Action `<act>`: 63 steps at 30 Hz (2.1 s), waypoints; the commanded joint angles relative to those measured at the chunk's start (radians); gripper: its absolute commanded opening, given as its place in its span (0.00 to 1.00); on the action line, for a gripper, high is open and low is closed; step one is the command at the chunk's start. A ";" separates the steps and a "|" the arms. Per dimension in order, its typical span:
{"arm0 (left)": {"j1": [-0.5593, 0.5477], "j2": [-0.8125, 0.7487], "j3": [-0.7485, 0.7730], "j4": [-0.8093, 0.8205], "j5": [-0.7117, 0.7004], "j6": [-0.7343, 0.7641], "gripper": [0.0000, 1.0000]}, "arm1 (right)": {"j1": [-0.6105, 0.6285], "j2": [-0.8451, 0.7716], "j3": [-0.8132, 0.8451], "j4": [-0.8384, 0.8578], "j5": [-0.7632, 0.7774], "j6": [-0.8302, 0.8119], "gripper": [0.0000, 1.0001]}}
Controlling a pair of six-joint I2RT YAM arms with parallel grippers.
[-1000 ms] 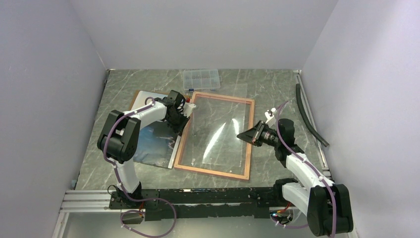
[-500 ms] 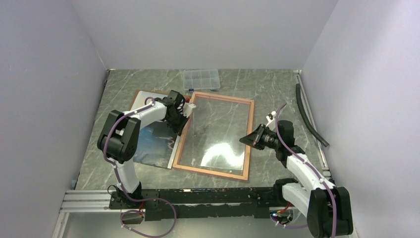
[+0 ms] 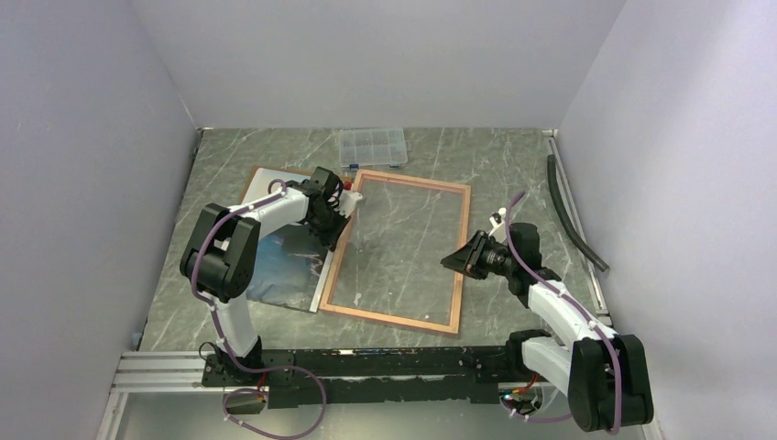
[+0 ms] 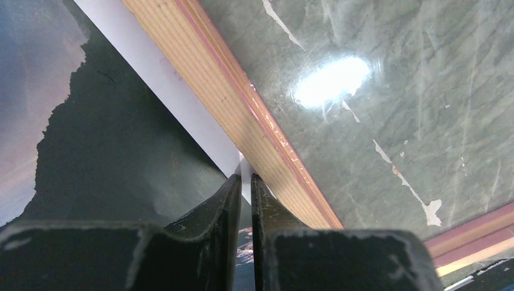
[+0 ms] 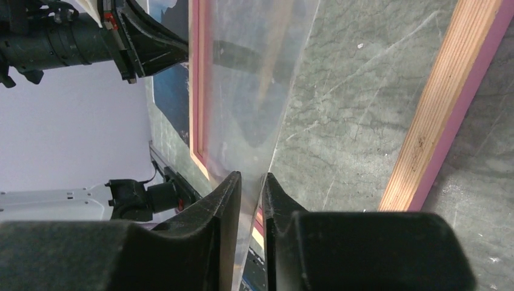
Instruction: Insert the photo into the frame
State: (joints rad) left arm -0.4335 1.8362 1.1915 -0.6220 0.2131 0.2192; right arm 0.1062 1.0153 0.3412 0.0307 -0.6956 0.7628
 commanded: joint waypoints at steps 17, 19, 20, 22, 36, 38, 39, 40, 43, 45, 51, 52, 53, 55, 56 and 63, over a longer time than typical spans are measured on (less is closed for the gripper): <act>-0.019 0.015 0.006 -0.042 0.054 -0.001 0.16 | 0.006 0.021 0.139 -0.265 0.167 -0.171 0.77; -0.019 0.015 0.007 -0.044 0.052 0.000 0.16 | 0.006 0.031 0.150 -0.273 0.172 -0.177 0.78; -0.018 0.016 0.008 -0.044 0.053 0.001 0.16 | 0.006 0.037 0.156 -0.276 0.175 -0.180 0.78; -0.020 0.015 0.009 -0.044 0.051 0.002 0.16 | 0.007 0.050 0.167 -0.278 0.178 -0.185 0.78; -0.019 0.003 0.031 -0.067 0.052 0.006 0.15 | 0.012 0.153 0.263 -0.305 0.309 -0.201 0.70; -0.019 -0.001 0.033 -0.070 0.056 0.003 0.15 | 0.018 0.180 0.275 -0.312 0.330 -0.208 0.68; -0.019 -0.002 0.034 -0.072 0.058 0.003 0.15 | 0.024 0.193 0.279 -0.310 0.335 -0.210 0.66; -0.019 -0.001 0.036 -0.073 0.058 0.003 0.14 | 0.034 0.205 0.281 -0.309 0.344 -0.211 0.65; -0.019 -0.004 0.033 -0.071 0.062 0.004 0.14 | 0.076 0.221 0.289 -0.315 0.396 -0.209 0.62; -0.019 -0.003 0.033 -0.069 0.063 0.006 0.14 | 0.110 0.230 0.293 -0.322 0.435 -0.208 0.61; -0.018 0.001 0.036 -0.066 0.060 0.008 0.13 | 0.176 0.245 0.305 -0.345 0.531 -0.198 0.53; -0.019 0.001 0.037 -0.067 0.059 0.009 0.13 | 0.184 0.247 0.309 -0.351 0.545 -0.197 0.53; -0.019 0.002 0.035 -0.065 0.058 0.010 0.13 | 0.190 0.252 0.313 -0.360 0.562 -0.196 0.53; -0.019 0.002 0.034 -0.063 0.054 0.011 0.13 | 0.205 0.261 0.324 -0.380 0.591 -0.199 0.53; -0.019 0.003 0.034 -0.062 0.054 0.011 0.13 | 0.212 0.267 0.331 -0.389 0.606 -0.200 0.53; -0.019 -0.007 0.040 -0.061 0.052 0.008 0.13 | 0.248 0.321 0.338 -0.383 0.621 -0.192 0.53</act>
State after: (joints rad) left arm -0.4400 1.8362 1.2026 -0.6716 0.2356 0.2207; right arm 0.3382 1.3056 0.6556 -0.3496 -0.1150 0.5682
